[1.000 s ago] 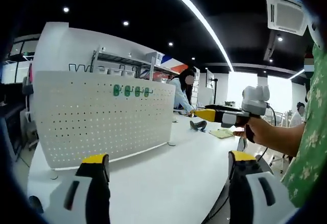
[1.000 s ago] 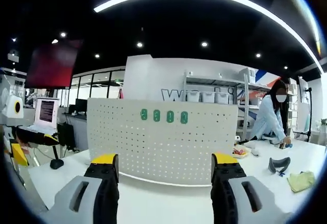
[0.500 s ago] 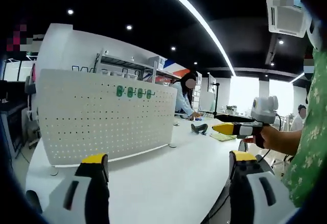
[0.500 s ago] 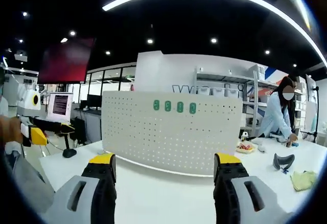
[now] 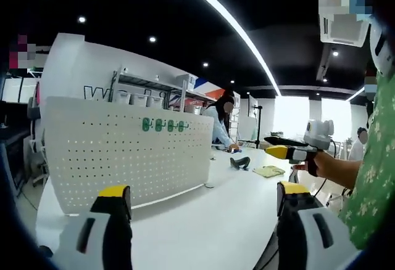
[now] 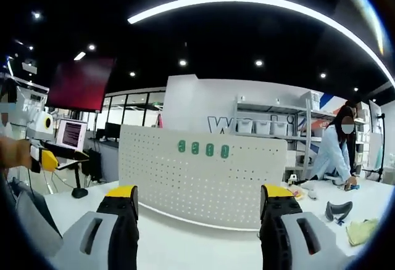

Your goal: Insert the hook assembly into the mounting plate slot until the hook locks in place.

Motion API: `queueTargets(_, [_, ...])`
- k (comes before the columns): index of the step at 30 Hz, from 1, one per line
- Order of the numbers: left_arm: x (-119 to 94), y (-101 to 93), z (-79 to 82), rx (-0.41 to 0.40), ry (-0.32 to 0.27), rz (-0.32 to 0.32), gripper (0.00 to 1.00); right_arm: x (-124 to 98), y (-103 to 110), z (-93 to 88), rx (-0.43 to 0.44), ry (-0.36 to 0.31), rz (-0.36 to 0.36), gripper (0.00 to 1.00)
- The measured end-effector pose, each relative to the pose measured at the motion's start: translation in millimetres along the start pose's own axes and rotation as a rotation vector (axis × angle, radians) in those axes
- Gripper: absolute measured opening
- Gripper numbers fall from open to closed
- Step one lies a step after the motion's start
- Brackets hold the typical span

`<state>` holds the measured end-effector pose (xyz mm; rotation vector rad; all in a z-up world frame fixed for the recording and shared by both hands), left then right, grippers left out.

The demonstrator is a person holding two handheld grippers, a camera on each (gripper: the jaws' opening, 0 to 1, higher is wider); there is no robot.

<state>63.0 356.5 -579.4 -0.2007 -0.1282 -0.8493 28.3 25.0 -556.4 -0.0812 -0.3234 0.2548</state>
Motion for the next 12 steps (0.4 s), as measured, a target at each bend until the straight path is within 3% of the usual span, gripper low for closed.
queueTargets(12, [5.8, 2.5, -2.2, -0.003, 0.007, 0.012, 1.0, 1.1, -1.3, -4.6, 0.004, 0.012, -0.011, 0.82])
Point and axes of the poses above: the point that each gripper's makers call its tool centre point, and the gripper's own axes: x roughly forward along the fingers, y roughly to its left, z roughly out of its top, the point moved 8 cm from there along -x, roughly backward along the fingers, and after that the axes turned 12 degrees about -y, right-handed, at the moved point
